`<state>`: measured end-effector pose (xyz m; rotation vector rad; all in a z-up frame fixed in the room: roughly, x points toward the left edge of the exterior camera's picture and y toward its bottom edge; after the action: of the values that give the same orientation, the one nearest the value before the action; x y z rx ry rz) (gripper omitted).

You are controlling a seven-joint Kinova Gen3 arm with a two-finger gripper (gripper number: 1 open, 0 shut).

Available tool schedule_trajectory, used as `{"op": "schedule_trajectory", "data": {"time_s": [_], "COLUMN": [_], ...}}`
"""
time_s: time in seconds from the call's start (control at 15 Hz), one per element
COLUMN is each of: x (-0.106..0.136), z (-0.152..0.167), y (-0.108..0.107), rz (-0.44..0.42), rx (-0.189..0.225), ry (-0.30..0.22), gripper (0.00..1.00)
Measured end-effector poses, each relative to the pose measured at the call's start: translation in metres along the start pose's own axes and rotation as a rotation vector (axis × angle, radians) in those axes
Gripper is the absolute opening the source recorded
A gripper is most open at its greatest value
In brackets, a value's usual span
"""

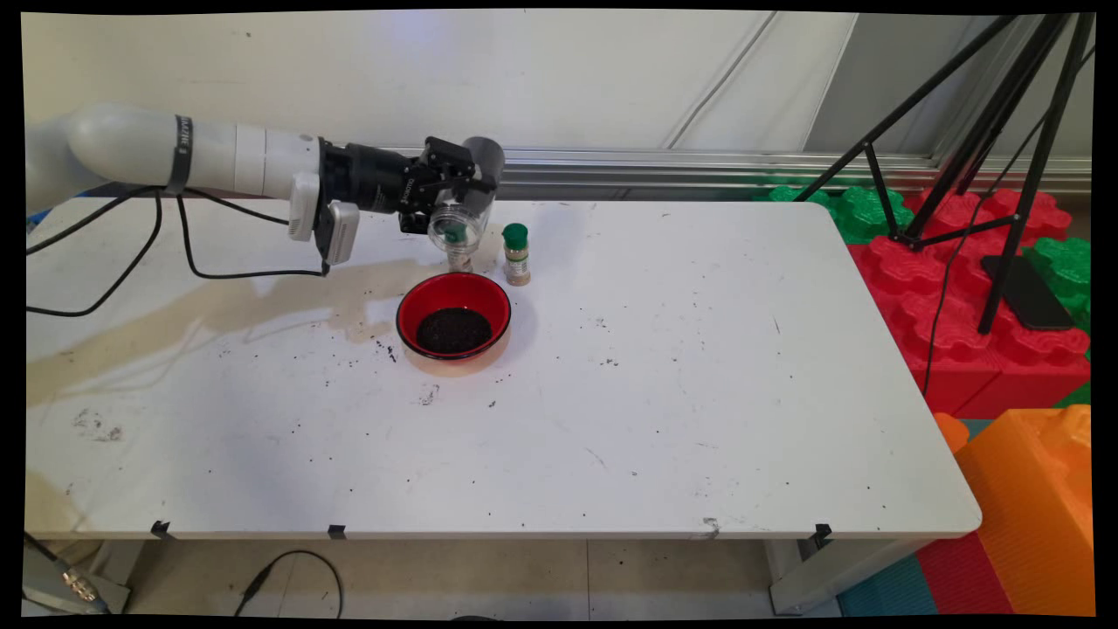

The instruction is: Pour the black seasoning powder in the red bowl

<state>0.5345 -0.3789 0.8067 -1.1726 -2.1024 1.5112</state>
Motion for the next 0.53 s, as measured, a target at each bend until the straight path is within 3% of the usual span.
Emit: {"op": "schedule_trajectory", "data": {"time_s": [0.53], "x": [0.0078], "z": [-0.0045], "y": [0.0021], "rz": [0.11], "rx": [0.003], "ry": [0.0], "gripper": [0.0]}}
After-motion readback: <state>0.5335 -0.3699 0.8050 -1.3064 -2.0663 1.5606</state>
